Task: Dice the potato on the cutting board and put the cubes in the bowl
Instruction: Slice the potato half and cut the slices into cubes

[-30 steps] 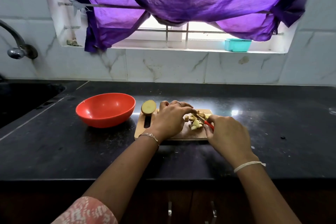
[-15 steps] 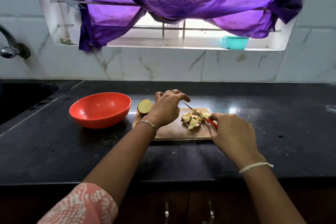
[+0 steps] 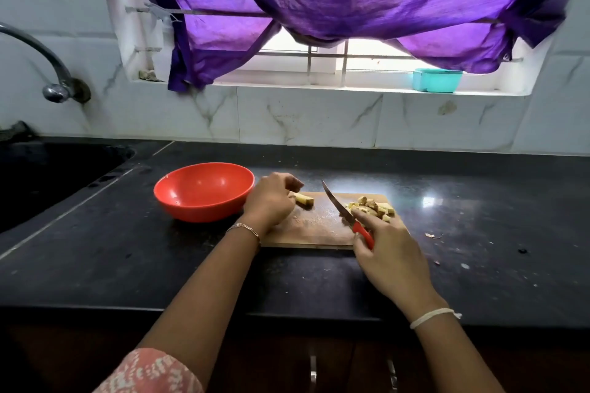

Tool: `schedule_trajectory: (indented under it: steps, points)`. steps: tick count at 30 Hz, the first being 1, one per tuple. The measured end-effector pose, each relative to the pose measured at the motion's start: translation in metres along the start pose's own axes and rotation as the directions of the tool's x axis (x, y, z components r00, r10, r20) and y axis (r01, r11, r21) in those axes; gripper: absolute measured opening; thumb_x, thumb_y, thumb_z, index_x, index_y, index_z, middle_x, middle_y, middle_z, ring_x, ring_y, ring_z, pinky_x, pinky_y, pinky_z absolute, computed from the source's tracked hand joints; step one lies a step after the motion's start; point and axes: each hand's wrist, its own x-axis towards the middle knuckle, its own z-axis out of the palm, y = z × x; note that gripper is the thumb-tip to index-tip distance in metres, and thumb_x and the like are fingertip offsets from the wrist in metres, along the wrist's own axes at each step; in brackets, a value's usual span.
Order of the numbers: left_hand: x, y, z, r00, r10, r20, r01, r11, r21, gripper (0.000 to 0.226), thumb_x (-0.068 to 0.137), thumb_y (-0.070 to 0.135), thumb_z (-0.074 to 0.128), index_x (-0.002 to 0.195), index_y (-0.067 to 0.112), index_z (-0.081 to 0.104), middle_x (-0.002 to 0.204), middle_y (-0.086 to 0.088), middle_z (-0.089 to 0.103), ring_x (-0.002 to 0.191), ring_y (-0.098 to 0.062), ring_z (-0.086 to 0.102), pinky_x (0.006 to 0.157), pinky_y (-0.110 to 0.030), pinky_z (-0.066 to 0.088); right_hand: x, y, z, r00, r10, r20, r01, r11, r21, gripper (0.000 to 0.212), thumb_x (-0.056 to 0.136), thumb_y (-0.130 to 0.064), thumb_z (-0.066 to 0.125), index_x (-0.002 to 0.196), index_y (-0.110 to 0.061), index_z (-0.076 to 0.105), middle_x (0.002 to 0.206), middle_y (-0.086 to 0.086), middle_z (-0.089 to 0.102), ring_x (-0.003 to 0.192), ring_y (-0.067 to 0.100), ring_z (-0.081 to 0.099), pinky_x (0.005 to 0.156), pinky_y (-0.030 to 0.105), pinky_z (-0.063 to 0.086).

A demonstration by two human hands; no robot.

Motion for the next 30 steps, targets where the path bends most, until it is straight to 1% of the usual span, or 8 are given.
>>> schedule_trajectory:
  steps: [5,10,15,18,21,24,26,30]
  points:
    - [0.0,0.007,0.009,0.99,0.098,0.099,-0.126,0.935,0.331,0.047,0.092,0.01,0.054,0.133,0.033,0.055,0.134,-0.002,0.055,0.124,-0.022,0.05,0.097,-0.039,0.046,-0.004,-0.003,0.004,0.999,-0.012,-0.037,0.013,1.0,0.018,0.045,0.095,-0.03,0.054,0.14,-0.034,0.048,0.101,-0.004,0.051,0.085,0.007,0.045,0.081,0.02,0.043]
    - [0.004,0.01,0.011,0.988,0.133,0.081,-0.155,0.893,0.422,0.033,0.094,0.019,0.057,0.124,0.031,0.063,0.125,-0.003,0.061,0.117,-0.024,0.053,0.089,-0.036,0.046,0.0,0.002,0.008,0.999,0.027,-0.037,-0.024,0.998,0.066,0.04,0.093,-0.028,0.057,0.133,-0.03,0.056,0.098,-0.005,0.052,0.082,0.008,0.045,0.073,0.017,0.038]
    - [0.003,0.01,0.009,0.984,0.159,0.082,-0.176,0.941,0.288,0.022,0.091,0.027,0.064,0.111,0.033,0.07,0.114,0.007,0.066,0.11,-0.015,0.055,0.077,-0.026,0.039,0.003,0.005,0.011,0.996,0.065,-0.062,-0.058,0.993,0.103,0.04,0.091,-0.027,0.058,0.131,-0.03,0.059,0.11,-0.001,0.062,0.083,0.009,0.05,0.077,0.023,0.045]
    - [-0.003,0.013,0.008,0.981,0.158,0.113,-0.175,0.972,0.158,0.018,0.087,0.035,0.07,0.104,0.032,0.073,0.107,0.013,0.069,0.103,-0.007,0.058,0.075,-0.022,0.04,0.0,0.004,0.009,0.996,0.054,-0.07,-0.046,0.993,0.108,0.043,0.092,-0.028,0.058,0.134,-0.036,0.055,0.1,-0.004,0.057,0.08,0.009,0.047,0.078,0.025,0.047]
    - [-0.009,0.013,0.007,0.966,0.151,0.21,-0.172,0.981,0.084,0.017,0.087,0.028,0.07,0.103,0.033,0.072,0.107,0.015,0.068,0.089,-0.002,0.056,0.071,-0.02,0.042,-0.004,0.003,0.008,0.999,0.023,-0.049,-0.019,0.997,0.074,0.046,0.093,-0.029,0.056,0.137,-0.04,0.049,0.088,-0.009,0.043,0.076,0.008,0.043,0.074,0.024,0.046]
    - [-0.012,0.01,0.007,0.953,0.134,0.27,-0.149,0.988,0.035,0.021,0.088,0.024,0.069,0.099,0.042,0.071,0.118,0.011,0.062,0.104,-0.013,0.057,0.089,-0.032,0.047,-0.006,0.003,0.005,1.0,0.014,-0.024,-0.012,0.998,0.058,0.045,0.094,-0.03,0.054,0.137,-0.043,0.049,0.082,-0.013,0.038,0.078,0.012,0.048,0.076,0.028,0.049]
    - [-0.014,0.009,0.006,0.963,0.126,0.239,-0.135,0.991,0.023,0.027,0.088,0.019,0.068,0.103,0.041,0.071,0.124,0.007,0.059,0.109,-0.016,0.056,0.098,-0.032,0.045,-0.009,0.003,0.004,1.0,0.012,0.011,-0.012,1.0,0.028,0.045,0.094,-0.031,0.052,0.137,-0.046,0.047,0.086,-0.008,0.041,0.077,0.013,0.049,0.076,0.031,0.05]
    - [-0.021,0.003,0.008,0.998,0.044,0.044,-0.045,0.999,0.015,0.025,0.089,0.008,0.064,0.107,0.023,0.072,0.109,0.003,0.069,0.101,-0.011,0.062,0.086,-0.018,0.044,-0.014,0.007,0.003,0.998,-0.017,0.052,0.017,1.0,-0.006,0.046,0.094,-0.032,0.051,0.136,-0.051,0.044,0.086,-0.005,0.05,0.07,0.011,0.05,0.064,0.027,0.046]
